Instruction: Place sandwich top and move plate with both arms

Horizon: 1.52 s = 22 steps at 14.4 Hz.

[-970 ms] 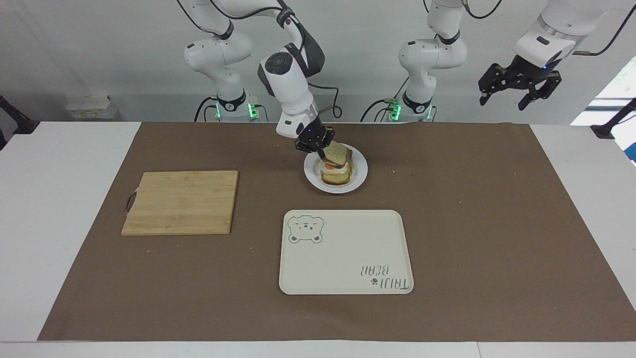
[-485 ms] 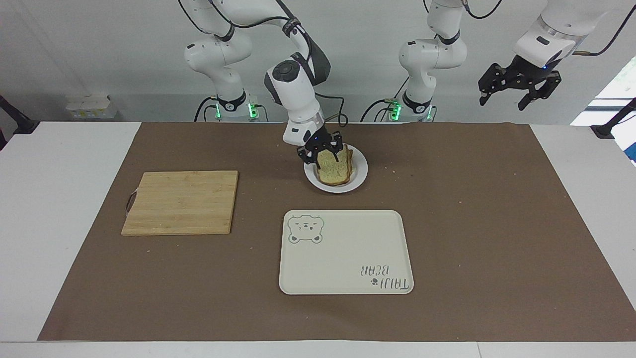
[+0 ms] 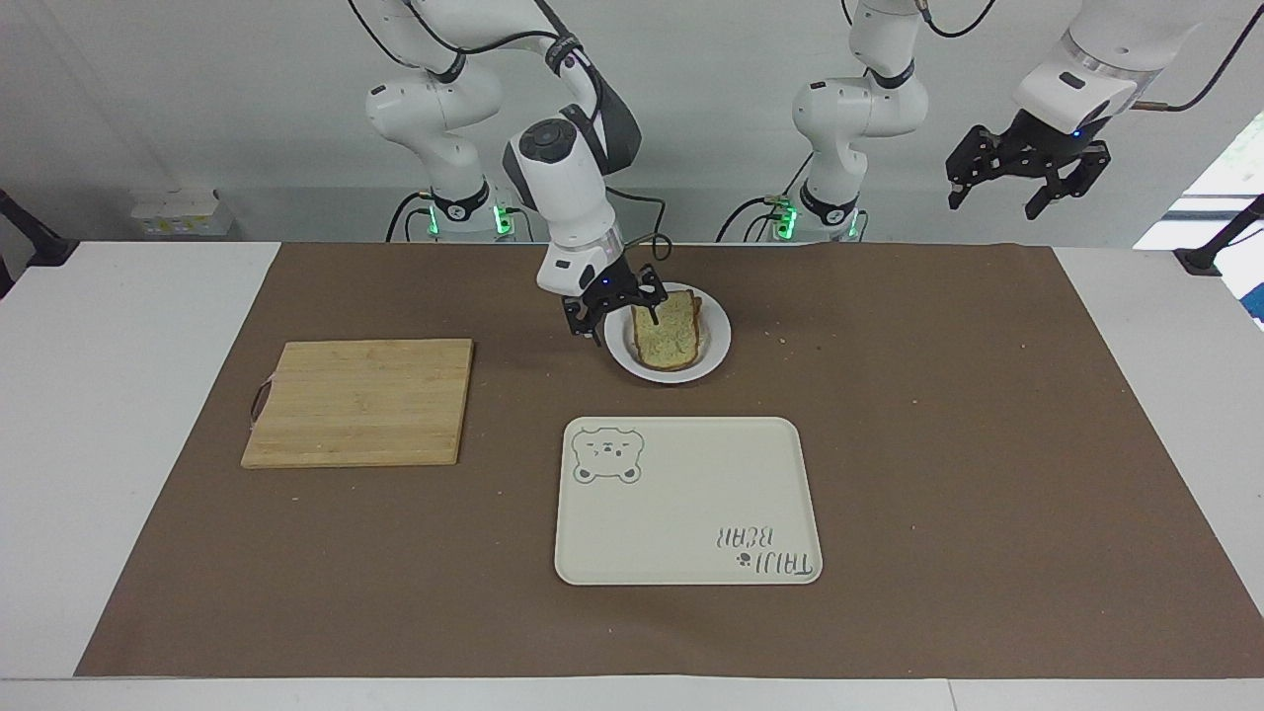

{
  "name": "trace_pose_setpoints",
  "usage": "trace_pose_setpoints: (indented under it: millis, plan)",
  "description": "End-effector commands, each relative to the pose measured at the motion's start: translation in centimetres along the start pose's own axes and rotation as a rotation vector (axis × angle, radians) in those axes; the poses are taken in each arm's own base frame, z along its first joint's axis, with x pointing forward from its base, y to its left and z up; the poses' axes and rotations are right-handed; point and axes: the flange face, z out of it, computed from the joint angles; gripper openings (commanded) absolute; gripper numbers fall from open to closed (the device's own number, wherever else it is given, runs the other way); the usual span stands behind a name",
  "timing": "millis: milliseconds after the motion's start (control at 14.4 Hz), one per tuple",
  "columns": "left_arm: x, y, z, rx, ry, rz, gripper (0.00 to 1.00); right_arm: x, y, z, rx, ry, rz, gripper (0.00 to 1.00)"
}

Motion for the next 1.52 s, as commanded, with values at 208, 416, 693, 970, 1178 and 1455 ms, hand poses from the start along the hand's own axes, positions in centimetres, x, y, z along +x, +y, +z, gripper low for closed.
trace_pose_setpoints:
  millis: [208, 416, 693, 970, 1178, 1455]
  plan:
    - [-0.8, -0.5, 0.1, -0.008, -0.002, -0.009, 1.0, 0.8, 7.8, -5.4, -0.063, 0.031, 0.086, 1.0]
    - [-0.9, -0.7, 0.1, -0.009, -0.004, -0.031, 1.0, 1.3, 12.4, -9.8, -0.081, 0.02, 0.171, 1.0]
    - [-0.8, -0.8, 0.3, -0.051, 0.006, -0.026, 1.0, 1.5, 17.4, -14.3, -0.123, -0.008, 0.25, 1.0]
    - [-0.8, -0.5, 0.5, -0.176, 0.018, -0.022, 1.0, 1.1, 20.0, -18.0, -0.143, -0.039, 0.269, 1.0]
    - [-0.8, 0.3, 1.0, -0.219, 0.024, -0.013, 1.0, 0.7, 22.2, -20.3, -0.147, -0.043, 0.249, 1.0]
    - [0.3, -0.1, 8.9, -0.294, 0.017, -0.063, 1.0, 0.8, 23.2, -25.5, -0.243, -0.067, 0.235, 1.0]
